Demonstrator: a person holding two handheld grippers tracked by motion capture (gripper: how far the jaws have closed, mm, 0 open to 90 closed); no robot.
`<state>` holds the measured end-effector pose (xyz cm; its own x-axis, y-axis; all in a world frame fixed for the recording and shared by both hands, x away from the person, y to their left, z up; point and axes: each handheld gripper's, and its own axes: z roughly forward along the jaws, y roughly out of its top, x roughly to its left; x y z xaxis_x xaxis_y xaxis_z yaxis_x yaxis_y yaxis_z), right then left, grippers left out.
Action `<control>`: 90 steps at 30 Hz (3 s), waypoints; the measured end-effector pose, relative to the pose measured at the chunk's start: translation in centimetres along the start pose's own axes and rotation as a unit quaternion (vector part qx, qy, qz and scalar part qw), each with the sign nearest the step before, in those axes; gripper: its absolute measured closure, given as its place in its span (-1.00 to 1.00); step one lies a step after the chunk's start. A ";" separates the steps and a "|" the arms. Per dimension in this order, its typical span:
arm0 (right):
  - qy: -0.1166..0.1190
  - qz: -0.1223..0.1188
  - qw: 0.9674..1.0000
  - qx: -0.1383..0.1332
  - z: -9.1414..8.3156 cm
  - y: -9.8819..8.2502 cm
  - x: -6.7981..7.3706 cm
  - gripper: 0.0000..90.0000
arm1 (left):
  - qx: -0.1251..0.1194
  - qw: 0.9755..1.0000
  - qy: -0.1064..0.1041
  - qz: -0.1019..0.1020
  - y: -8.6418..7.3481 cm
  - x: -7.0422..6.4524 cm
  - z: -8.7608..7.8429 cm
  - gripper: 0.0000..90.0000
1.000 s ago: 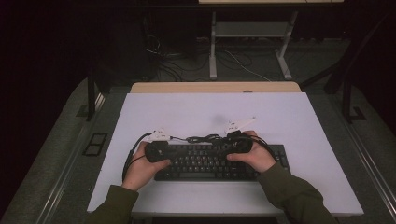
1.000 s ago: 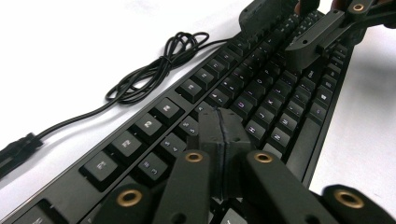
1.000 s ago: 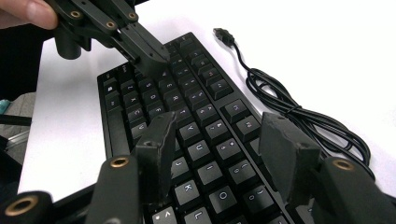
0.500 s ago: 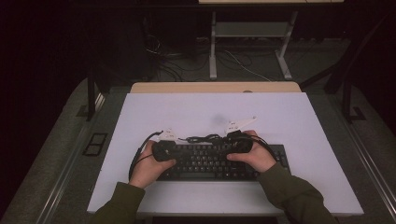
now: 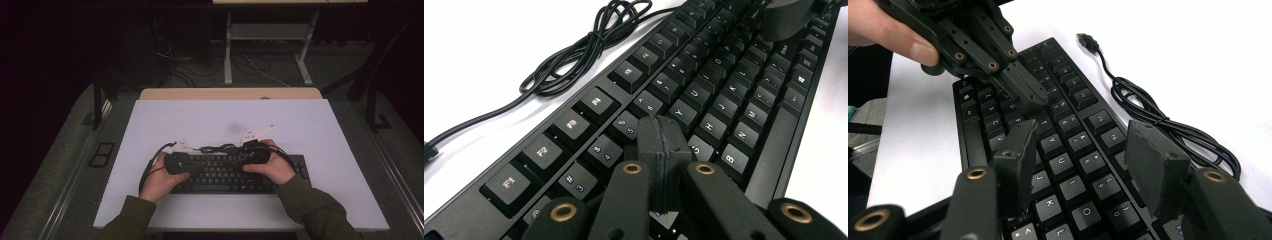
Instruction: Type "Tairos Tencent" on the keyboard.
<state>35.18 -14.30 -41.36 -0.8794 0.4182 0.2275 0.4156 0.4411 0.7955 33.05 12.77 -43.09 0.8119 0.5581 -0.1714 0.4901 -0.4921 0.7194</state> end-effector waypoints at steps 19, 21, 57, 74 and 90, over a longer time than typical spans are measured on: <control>0.000 -0.002 1.000 -0.001 -0.2 0.1 -0.1 0.03 | 0.004 1.000 -0.001 -0.006 -0.1 0.2 0.2 0.98; -0.001 -0.001 1.000 -0.002 -0.2 0.1 0.0 0.03 | 0.004 1.000 -0.001 -0.005 -0.1 0.1 0.1 0.98; 0.002 -0.005 1.000 -0.007 -0.7 0.2 0.0 0.06 | -0.051 0.999 0.004 0.001 -0.4 -0.1 -2.7 0.40; 0.020 0.002 1.000 0.020 -1.3 0.2 -0.3 0.94 | -0.074 0.997 0.024 0.005 -1.2 -0.1 -4.5 -0.22; 0.026 0.001 0.998 0.052 -0.8 -0.1 -0.4 1.00 | -0.076 0.997 0.033 0.004 -2.2 0.1 -5.1 -0.36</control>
<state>35.31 -15.10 -41.06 -0.8883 0.3783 0.2602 0.4368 0.5212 0.7332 30.40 17.30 -41.26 0.7904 0.5998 -0.1247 0.4266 -0.3927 0.8148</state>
